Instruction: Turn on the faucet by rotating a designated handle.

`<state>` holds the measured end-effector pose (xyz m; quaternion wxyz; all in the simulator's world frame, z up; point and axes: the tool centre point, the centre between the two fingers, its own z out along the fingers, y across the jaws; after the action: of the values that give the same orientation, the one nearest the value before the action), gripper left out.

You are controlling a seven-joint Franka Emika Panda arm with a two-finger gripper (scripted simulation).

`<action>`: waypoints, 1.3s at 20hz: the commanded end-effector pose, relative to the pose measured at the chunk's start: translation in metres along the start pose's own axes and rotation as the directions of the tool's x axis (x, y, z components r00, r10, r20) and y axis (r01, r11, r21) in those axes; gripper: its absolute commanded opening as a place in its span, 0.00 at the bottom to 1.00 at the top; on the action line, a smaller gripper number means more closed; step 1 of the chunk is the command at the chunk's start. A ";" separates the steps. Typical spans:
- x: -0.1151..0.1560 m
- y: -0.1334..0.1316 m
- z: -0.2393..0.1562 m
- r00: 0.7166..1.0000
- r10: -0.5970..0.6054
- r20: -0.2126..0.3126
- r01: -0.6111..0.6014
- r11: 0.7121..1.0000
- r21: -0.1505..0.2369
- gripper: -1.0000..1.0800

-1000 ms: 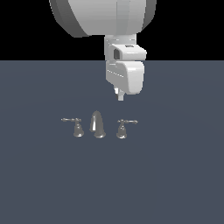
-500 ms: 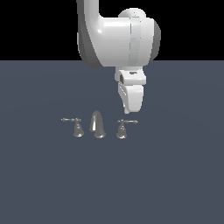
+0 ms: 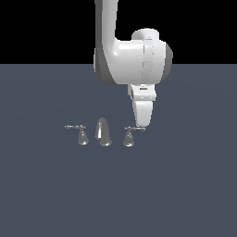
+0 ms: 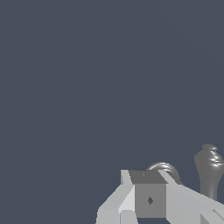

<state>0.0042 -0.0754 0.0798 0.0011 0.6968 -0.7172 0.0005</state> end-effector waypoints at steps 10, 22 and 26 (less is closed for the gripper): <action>0.007 0.008 0.003 1.000 0.015 0.001 -0.015 1.000 0.000 0.00; 0.011 0.034 0.003 1.000 0.007 0.004 -0.007 1.000 0.007 0.00; 0.010 0.048 0.003 1.000 0.010 0.004 -0.010 1.000 0.005 0.00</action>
<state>-0.0329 -0.0847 0.0767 -0.0066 0.6936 -0.7203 0.0057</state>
